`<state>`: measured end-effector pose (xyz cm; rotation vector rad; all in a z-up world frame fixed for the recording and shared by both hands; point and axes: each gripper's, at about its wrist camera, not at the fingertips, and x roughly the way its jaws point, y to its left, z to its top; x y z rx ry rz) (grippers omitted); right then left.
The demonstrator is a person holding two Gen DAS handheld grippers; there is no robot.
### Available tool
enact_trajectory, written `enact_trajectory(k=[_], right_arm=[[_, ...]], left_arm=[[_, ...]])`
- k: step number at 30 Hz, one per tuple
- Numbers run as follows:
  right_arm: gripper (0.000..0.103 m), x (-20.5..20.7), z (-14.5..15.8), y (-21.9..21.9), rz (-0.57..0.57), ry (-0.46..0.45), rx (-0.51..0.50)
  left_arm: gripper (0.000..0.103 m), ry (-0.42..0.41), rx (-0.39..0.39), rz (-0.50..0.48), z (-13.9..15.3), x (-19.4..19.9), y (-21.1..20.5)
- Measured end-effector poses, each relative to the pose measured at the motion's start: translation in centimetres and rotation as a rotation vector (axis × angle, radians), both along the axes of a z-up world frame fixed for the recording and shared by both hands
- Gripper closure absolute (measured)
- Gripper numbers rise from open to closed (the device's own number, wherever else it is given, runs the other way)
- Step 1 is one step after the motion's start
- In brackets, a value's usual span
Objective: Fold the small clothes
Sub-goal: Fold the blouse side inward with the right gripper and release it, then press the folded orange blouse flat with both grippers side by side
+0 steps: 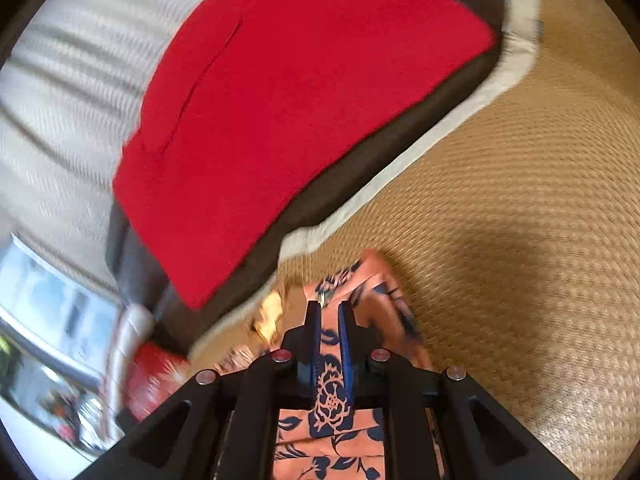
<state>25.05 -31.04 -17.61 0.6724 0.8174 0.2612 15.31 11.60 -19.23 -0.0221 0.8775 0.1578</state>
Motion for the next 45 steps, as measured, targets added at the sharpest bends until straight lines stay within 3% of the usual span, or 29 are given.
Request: enact_trajectory(k=[4, 6, 8, 12, 17, 22, 26, 32, 37, 41, 45], right_arm=[[0.091, 2.2, -1.8, 1.4, 0.025, 0.056, -0.111], [0.093, 3.9, -4.2, 1.6, 0.018, 0.146, -0.137], [0.094, 4.2, -5.6, 0.4, 0.006, 0.143, -0.079], [0.091, 3.2, -3.9, 0.3, 0.015, 0.11, -0.09], [0.091, 1.5, -2.1, 3.4, 0.131, 0.043, -0.095], [0.091, -0.9, -3.1, 6.6, 0.247, 0.094, -0.125], [0.09, -1.5, -6.0, 8.8, 0.349, 0.251, -0.215], [0.09, -2.6, -5.1, 8.0, 0.33, 0.239, -0.192], [0.088, -3.2, -4.0, 9.9, 0.369, 0.152, -0.187], [0.088, -2.6, -5.4, 11.2, 0.393, 0.223, -0.229], [0.088, -2.4, -5.0, 11.5, 0.392, 0.207, -0.225]], left_arm=[[0.021, 0.109, 0.004, -0.003, -2.1, 1.1, -1.4], [0.019, 0.167, -0.008, -0.012, -3.6, 1.5, -1.4], [0.017, 0.16, -0.031, -0.003, -3.6, 1.6, -1.0], [0.017, 0.139, -0.06, 0.008, -2.8, 1.2, -0.4], [0.017, 0.059, -0.086, 0.006, -0.6, -0.8, -0.3], [0.017, 0.103, -0.059, 0.001, -1.5, -2.1, -0.6], [0.017, 0.149, -0.011, -0.019, -2.8, -2.6, -1.4], [0.017, 0.107, -0.05, -0.039, -1.5, -4.7, -2.0], [0.017, 0.081, -0.021, -0.058, -0.9, -6.0, -4.5], [0.017, 0.11, -0.006, -0.057, -1.3, -5.3, -4.4], [0.016, 0.107, 0.006, -0.062, -1.5, -5.1, -4.7]])
